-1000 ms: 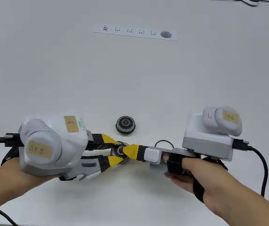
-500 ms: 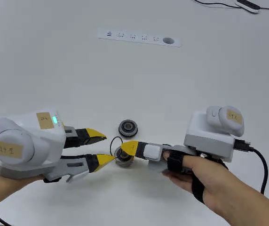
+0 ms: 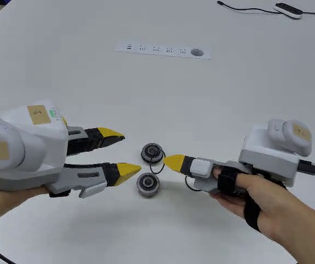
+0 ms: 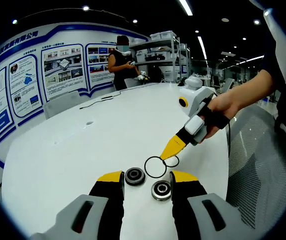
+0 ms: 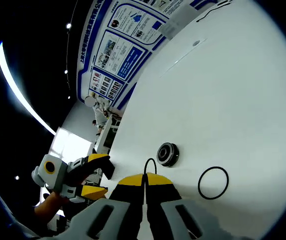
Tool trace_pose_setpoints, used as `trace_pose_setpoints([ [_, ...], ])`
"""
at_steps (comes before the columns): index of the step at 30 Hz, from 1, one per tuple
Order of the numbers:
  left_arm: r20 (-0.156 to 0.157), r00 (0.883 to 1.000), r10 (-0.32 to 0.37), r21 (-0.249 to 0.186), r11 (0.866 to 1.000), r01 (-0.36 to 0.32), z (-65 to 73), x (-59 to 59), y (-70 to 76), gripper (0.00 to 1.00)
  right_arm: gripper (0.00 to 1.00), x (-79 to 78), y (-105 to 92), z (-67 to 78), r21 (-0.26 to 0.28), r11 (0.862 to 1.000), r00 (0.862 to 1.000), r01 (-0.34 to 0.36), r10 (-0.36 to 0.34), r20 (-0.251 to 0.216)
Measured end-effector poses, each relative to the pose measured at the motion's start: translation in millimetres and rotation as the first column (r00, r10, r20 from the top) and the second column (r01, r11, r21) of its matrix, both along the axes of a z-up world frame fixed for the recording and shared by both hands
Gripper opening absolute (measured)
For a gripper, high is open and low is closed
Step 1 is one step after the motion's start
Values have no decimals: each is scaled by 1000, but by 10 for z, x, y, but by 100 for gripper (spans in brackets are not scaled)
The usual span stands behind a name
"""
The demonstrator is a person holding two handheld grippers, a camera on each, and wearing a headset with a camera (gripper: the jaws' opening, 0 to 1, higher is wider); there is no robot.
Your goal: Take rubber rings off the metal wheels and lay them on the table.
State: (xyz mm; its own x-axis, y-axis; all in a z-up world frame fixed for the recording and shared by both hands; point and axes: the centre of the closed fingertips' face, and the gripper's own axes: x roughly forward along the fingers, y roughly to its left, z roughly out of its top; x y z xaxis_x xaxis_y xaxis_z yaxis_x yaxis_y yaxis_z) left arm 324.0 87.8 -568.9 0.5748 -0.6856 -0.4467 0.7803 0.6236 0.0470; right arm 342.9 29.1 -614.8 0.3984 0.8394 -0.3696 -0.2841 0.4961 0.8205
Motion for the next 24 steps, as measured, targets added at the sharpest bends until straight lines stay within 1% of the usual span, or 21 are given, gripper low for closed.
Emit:
trace_pose_setpoints([
  [2, -9, 1000, -9, 3, 1000, 9, -19, -42, -27, 38, 2, -4, -81, -34, -9, 1000, 1000, 15, -15, -7],
  [4, -15, 1000, -19, 16, 1000, 19, -45, -83, -42, 39, 2, -2, -166, -76, -15, 999, 999, 29, -29, -14],
  [6, -20, 1000, -24, 17, 1000, 25, -55, -117, -53, 39, 2, 4, -251, -116, -23, 998, 999, 50, -50, -20],
  [9, -27, 999, -23, 13, 1000, 23, -58, -145, -58, 40, 2, 9, -362, -198, -40, 996, 997, 74, -75, -35],
  [11, -25, 999, -24, 19, 1000, 24, -58, -164, -57, 40, 2, 11, -424, -246, -48, 995, 995, 87, -89, -44],
  [13, -27, 999, -26, 22, 999, 27, -61, -172, -49, 40, 2, 14, -486, -309, -66, 993, 993, 101, -105, -56],
  [16, -27, 999, -24, 25, 999, 25, -58, -177, -30, 40, 2, 18, -545, -366, -75, 990, 990, 117, -122, -68],
  [18, -32, 999, -21, 19, 1000, 22, -52, -180, -24, 41, 2, 15, -580, -397, -90, 988, 988, 129, -136, -73],
  [22, -37, 999, -18, 13, 1000, 19, -38, -171, -15, 41, 2, 13, -626, -426, -104, 983, 984, 149, -157, -79],
  [24, -38, 999, -17, 10, 1000, 18, -31, -157, -14, 41, 2, 11, -655, -444, -122, 981, 984, 154, -163, -74],
])
